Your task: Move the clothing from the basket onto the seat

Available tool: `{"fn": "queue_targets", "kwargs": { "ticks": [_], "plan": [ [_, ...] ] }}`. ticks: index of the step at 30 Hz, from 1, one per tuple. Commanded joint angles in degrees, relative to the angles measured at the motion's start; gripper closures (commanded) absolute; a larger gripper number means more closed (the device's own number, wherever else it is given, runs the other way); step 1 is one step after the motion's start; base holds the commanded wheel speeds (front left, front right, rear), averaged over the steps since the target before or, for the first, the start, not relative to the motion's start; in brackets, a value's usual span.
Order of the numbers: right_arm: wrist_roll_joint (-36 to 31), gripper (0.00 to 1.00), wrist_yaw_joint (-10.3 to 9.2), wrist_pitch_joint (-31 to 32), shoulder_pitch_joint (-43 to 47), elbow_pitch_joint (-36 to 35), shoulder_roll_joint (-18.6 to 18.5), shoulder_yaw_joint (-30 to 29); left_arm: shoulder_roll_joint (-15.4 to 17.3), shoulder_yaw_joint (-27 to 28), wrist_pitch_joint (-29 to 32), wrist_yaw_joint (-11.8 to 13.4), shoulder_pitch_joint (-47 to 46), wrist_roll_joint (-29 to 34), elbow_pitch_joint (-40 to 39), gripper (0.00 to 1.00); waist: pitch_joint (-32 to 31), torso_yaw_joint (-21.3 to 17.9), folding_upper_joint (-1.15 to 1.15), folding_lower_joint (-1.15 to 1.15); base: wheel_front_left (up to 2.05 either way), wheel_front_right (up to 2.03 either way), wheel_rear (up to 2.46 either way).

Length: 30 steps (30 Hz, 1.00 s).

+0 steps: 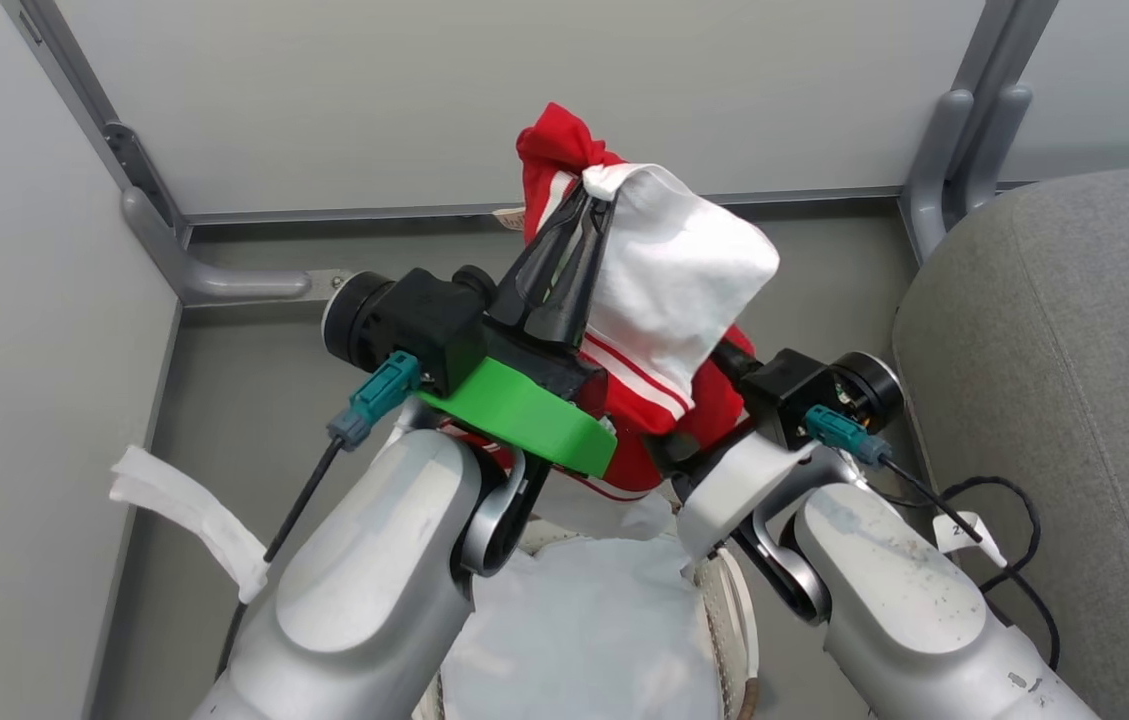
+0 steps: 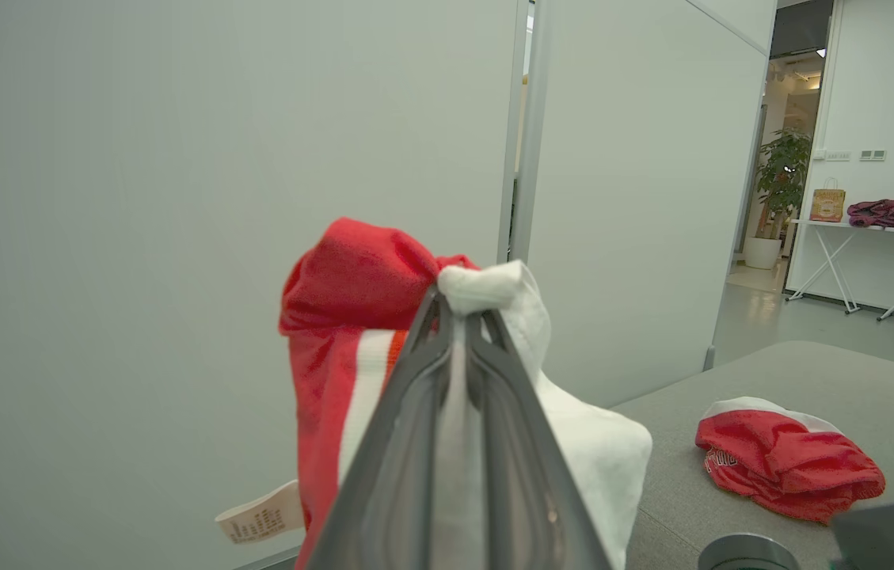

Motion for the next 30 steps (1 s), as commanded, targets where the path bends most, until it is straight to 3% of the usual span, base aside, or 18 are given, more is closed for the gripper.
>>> {"fn": "queue_targets", "kwargs": {
  "ticks": [1,7,8,9,10,17,25,26,27,28,29,30],
  "plan": [
    [-0.59,0.00,-0.08,-0.10,-0.91,0.45,-0.07,-0.33,0.11,-0.58,-0.19,0.27,-0.89,-0.75,-0.42,1.00,0.15,0.56,0.00,0.00,0.00,0.00,0.00],
    [1.34,0.00,-0.08,-0.10,-2.66,0.88,-0.12,0.58,0.09,-3.13,-0.19,0.63,-1.61,-2.09,-1.01,1.00,0.45,1.91,0.00,0.00,0.00,0.00,0.00],
    [1.59,0.10,-0.08,-0.10,-2.79,1.41,-0.12,0.78,0.09,-3.36,-0.19,0.67,-1.62,-2.30,-1.12,1.00,0.49,2.06,0.00,0.00,0.00,0.00,0.00],
    [1.90,0.60,-0.08,-0.10,-2.96,2.16,-0.10,1.03,0.10,-3.65,-0.19,0.81,-1.73,-2.53,-1.22,1.00,0.55,2.26,0.00,0.00,0.00,0.00,0.00],
    [2.41,1.00,-0.08,-0.10,-3.08,2.78,-0.09,1.12,0.10,-3.91,-0.19,0.90,-1.78,-2.68,-1.27,1.00,0.60,2.39,0.00,0.00,0.00,0.00,0.00],
    [4.38,1.00,-0.08,-0.10,-3.55,5.33,-0.08,0.36,0.10,-4.34,-0.19,1.20,-2.03,-3.25,-0.82,1.00,1.21,2.97,0.00,0.00,0.00,0.00,0.00],
    [4.93,1.00,-0.08,-0.10,-0.38,3.65,-0.09,-0.48,0.10,-2.36,-0.19,1.55,-0.44,-2.44,1.23,1.00,1.30,1.47,0.00,0.00,0.00,0.00,0.00],
    [5.17,1.00,-0.08,-0.10,0.19,3.18,-0.10,-0.90,0.11,-1.99,-0.19,1.56,-0.06,-2.04,1.86,0.91,1.31,1.07,0.00,0.00,0.00,0.00,0.00],
    [5.08,1.00,-0.08,-0.10,0.57,2.76,-0.10,-1.03,0.10,-1.48,-0.19,1.57,0.26,-1.77,2.18,0.68,1.36,0.64,0.00,0.00,0.00,0.00,0.00],
    [5.08,1.00,-0.08,-0.10,1.07,2.24,-0.09,-1.32,0.11,-1.08,-0.19,1.53,0.74,-1.33,2.76,0.12,1.42,0.07,0.00,0.00,0.00,0.00,0.00],
    [5.00,1.00,-0.08,-0.10,1.41,1.85,-0.09,-1.61,0.11,-0.82,-0.18,1.51,1.04,-0.71,3.43,0.00,1.50,-0.48,0.00,0.00,0.00,0.00,0.00],
    [4.83,1.00,-0.08,-0.10,1.95,1.35,-0.09,-1.87,0.10,-0.35,-0.14,1.35,1.34,-0.40,3.85,0.00,1.61,-1.10,0.00,0.00,0.00,0.00,0.00]
  ]
}}
